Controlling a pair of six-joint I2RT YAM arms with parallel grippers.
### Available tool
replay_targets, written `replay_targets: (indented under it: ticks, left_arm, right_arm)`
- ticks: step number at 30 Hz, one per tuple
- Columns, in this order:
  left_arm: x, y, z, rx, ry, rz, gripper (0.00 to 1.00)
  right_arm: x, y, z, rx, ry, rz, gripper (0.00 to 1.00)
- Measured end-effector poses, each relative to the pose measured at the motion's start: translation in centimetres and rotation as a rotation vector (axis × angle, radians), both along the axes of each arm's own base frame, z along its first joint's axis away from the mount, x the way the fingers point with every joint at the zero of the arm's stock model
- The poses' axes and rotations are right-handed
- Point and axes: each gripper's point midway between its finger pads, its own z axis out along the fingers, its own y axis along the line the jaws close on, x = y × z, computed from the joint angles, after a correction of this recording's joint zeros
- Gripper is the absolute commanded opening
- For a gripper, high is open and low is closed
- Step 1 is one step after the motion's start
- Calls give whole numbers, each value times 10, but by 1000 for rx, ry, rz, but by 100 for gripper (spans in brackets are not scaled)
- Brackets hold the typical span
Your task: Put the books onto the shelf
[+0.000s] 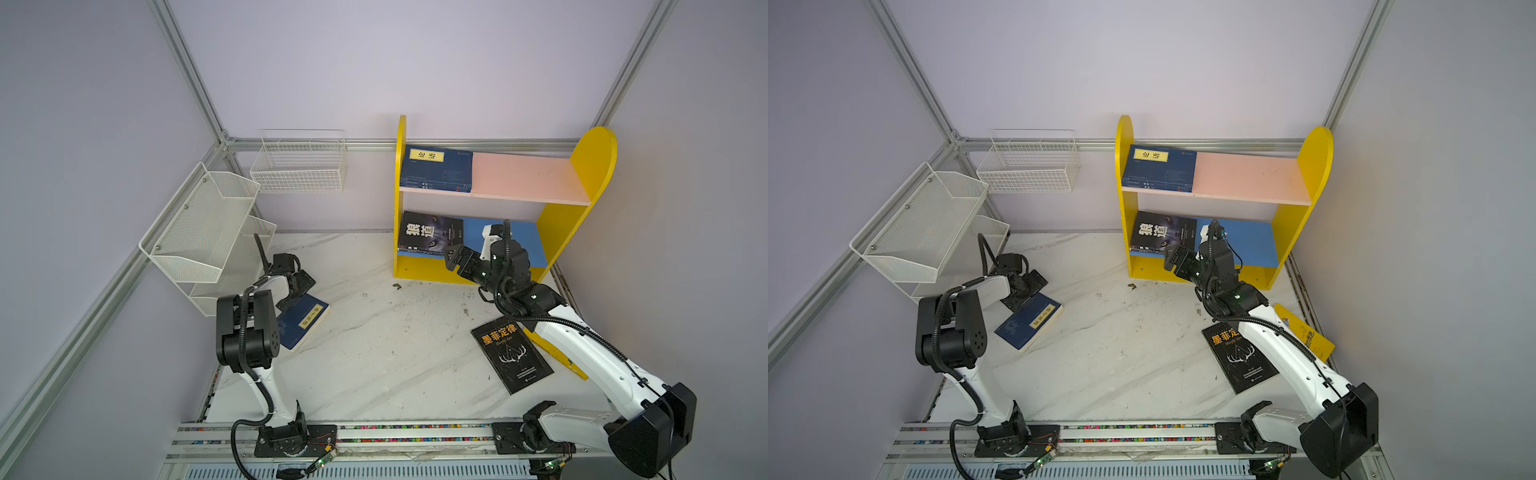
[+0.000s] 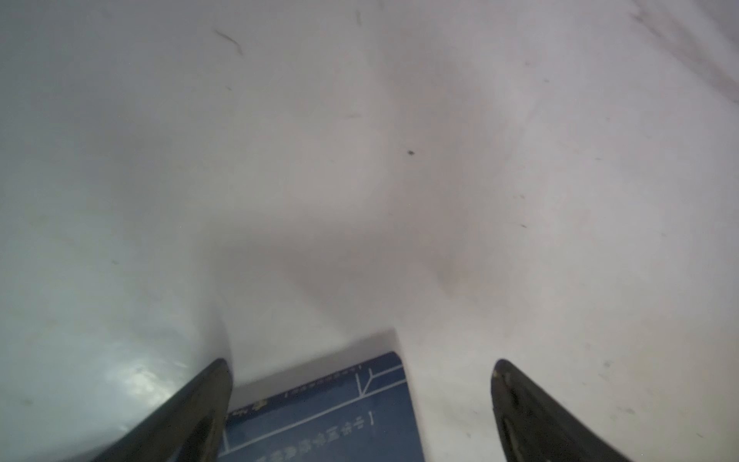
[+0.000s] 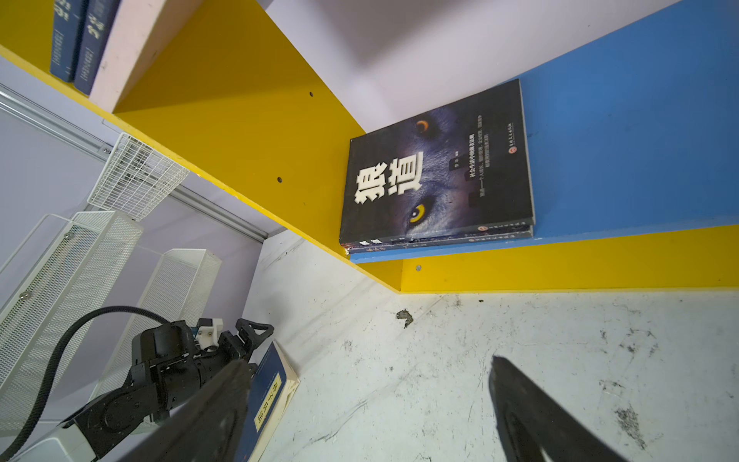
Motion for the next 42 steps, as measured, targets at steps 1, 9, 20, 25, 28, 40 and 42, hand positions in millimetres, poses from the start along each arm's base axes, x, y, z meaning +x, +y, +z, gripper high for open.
replay_targets:
  ticks: [1, 9, 20, 25, 28, 40, 42]
  left_arm:
    - [1, -14, 2, -31, -19, -3, 100]
    - [-26, -118, 16, -125, 17, -152, 100]
    - [-98, 11, 28, 71, 154, 57, 100]
    - [-121, 25, 12, 102, 228, 49, 100]
    - [-126, 33, 7, 100, 238, 44, 100]
    - [-124, -3, -7, -6, 138, 7, 100]
    - [-116, -39, -3, -48, 93, -56, 100]
  right_arm:
    - [0, 0, -1, -1, 1, 1, 95]
    - [2, 20, -46, -44, 83, 92, 94]
    - [-8, 152, -191, -205, 362, 496, 91]
    - [-14, 212, -220, -225, 374, 641, 89]
    - [-17, 241, -236, -220, 378, 713, 88]
    - [-20, 282, -259, -207, 380, 817, 82]
    - [-19, 281, -259, -211, 381, 811, 82]
